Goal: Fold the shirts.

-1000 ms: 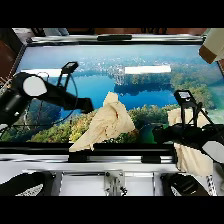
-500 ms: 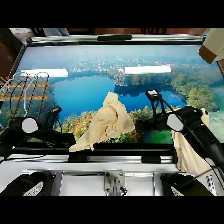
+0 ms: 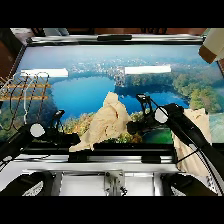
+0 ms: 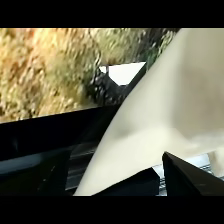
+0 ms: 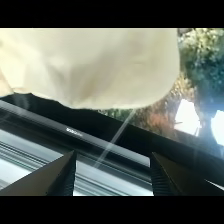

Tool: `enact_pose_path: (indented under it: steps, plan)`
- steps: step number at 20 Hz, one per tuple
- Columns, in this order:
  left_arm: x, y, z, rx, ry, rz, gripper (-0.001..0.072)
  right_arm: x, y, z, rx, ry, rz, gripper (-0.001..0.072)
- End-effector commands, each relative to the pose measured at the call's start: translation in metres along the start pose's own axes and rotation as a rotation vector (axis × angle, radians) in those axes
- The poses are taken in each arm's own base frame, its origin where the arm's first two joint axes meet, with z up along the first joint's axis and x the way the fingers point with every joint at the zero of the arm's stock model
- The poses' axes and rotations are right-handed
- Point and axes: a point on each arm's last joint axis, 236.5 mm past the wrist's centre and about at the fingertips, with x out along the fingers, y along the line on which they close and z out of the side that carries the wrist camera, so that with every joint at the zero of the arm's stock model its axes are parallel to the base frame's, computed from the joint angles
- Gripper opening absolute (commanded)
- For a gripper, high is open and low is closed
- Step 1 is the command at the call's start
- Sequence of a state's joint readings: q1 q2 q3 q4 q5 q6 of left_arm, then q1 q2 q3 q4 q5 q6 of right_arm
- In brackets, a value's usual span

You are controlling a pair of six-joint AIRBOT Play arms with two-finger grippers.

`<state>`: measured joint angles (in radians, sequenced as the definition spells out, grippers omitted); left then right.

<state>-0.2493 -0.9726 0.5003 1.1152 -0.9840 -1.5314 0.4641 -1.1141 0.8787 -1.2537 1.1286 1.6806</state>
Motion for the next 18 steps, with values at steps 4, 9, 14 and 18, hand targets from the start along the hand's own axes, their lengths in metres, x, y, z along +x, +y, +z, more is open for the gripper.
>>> enact_pose_path:
  steps: [4, 9, 14, 18]
  plan:
    - [0.014, -0.004, -0.001, 0.038, 0.023, -0.018, 0.07, 0.008, 0.037, 0.046, 0.046, -0.16, 0.169, 0.0558]
    - [0.017, -0.009, 0.001, 0.034, 0.016, -0.031, 0.0471, 0.025, 0.031, 0.043, 0.035, -0.12, 0.157, 0.0629]
    - [0.017, -0.009, 0.002, 0.036, 0.011, -0.031, 0.0297, 0.047, 0.023, 0.035, 0.022, -0.055, 0.136, 0.0628]
    - [0.017, -0.01, 0.01, 0.05, -0.022, -0.037, 0.0035, 0.047, 0.023, 0.043, 0.024, -0.087, 0.137, 0.0446]
